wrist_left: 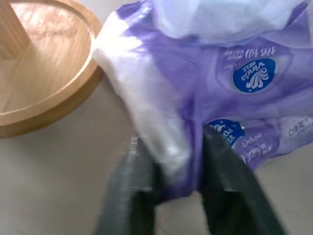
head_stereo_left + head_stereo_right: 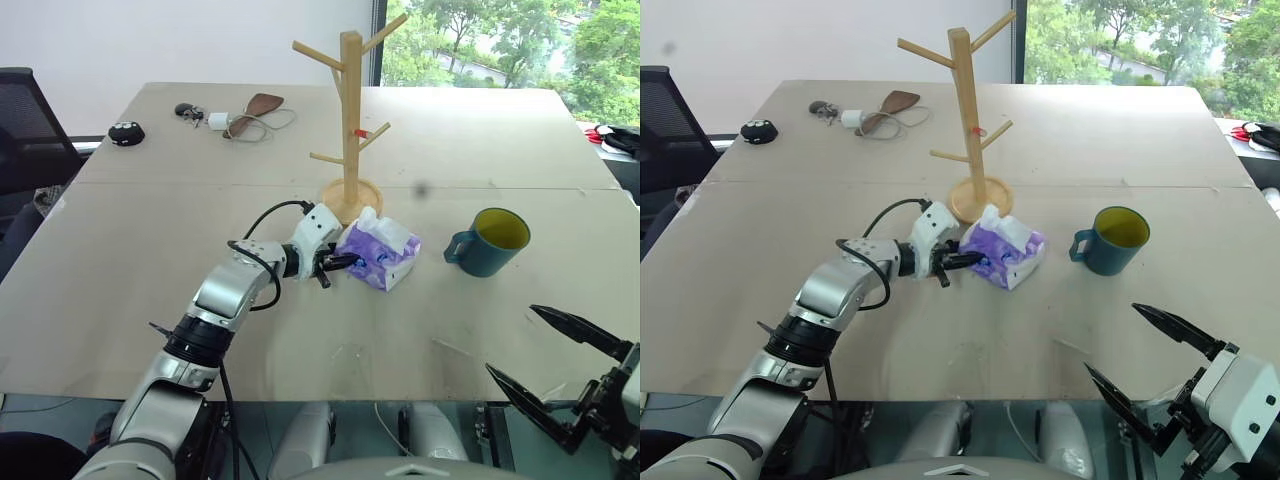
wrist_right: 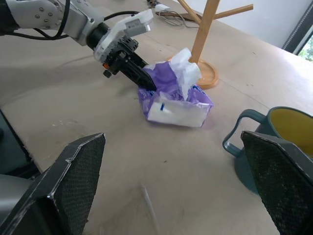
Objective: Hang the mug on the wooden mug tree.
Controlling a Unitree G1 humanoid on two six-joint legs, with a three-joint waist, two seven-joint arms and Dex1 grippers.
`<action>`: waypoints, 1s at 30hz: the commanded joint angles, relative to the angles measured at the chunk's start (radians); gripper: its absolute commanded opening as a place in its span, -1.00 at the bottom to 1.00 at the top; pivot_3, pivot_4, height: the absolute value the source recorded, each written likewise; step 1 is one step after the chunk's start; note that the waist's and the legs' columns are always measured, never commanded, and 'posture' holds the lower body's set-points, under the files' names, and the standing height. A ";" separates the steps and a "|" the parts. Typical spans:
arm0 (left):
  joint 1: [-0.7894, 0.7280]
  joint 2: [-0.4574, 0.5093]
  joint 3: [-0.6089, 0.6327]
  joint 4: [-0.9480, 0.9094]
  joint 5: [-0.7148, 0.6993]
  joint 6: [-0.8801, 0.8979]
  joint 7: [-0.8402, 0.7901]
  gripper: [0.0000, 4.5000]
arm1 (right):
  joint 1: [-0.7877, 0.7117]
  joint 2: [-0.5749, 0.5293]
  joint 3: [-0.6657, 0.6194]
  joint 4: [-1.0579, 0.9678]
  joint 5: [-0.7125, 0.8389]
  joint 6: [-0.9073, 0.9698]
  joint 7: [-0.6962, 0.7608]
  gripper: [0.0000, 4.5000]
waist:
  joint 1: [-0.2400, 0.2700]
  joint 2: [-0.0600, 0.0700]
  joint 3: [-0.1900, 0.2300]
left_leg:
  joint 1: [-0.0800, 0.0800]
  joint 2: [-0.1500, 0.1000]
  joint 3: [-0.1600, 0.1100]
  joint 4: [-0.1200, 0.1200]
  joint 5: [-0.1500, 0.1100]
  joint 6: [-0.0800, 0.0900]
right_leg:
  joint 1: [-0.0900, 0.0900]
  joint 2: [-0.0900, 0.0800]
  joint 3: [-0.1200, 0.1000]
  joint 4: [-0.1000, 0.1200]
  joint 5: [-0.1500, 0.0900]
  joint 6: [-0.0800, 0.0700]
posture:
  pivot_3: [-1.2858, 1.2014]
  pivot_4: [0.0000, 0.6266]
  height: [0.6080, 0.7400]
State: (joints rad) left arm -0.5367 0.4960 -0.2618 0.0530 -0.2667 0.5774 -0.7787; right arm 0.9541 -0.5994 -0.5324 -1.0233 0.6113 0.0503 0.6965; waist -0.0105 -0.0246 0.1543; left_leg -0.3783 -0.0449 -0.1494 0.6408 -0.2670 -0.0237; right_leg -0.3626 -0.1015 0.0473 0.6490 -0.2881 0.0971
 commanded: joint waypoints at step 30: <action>0.182 0.216 0.578 0.089 -0.078 0.132 0.236 0.34 | -0.424 -0.036 0.269 0.037 -0.086 0.347 -0.201 1.00 | -0.005 -0.001 -0.001 | 0.001 -0.001 -0.007 0.001 0.001 -0.001 | 0.000 -0.001 -0.005 0.006 0.000 0.000 | 0.03 -0.52 1.00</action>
State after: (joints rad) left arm -0.3651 0.7013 0.2784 0.1851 -0.3241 0.6840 -0.5499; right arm 0.5405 -0.6289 -0.2727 -0.9825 0.5331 0.3613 0.5241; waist -0.0150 -0.0258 0.1536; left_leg -0.3771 -0.0460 -0.1562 0.6416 -0.2664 -0.0248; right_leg -0.3630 -0.1020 0.0427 0.6550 -0.2881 0.0968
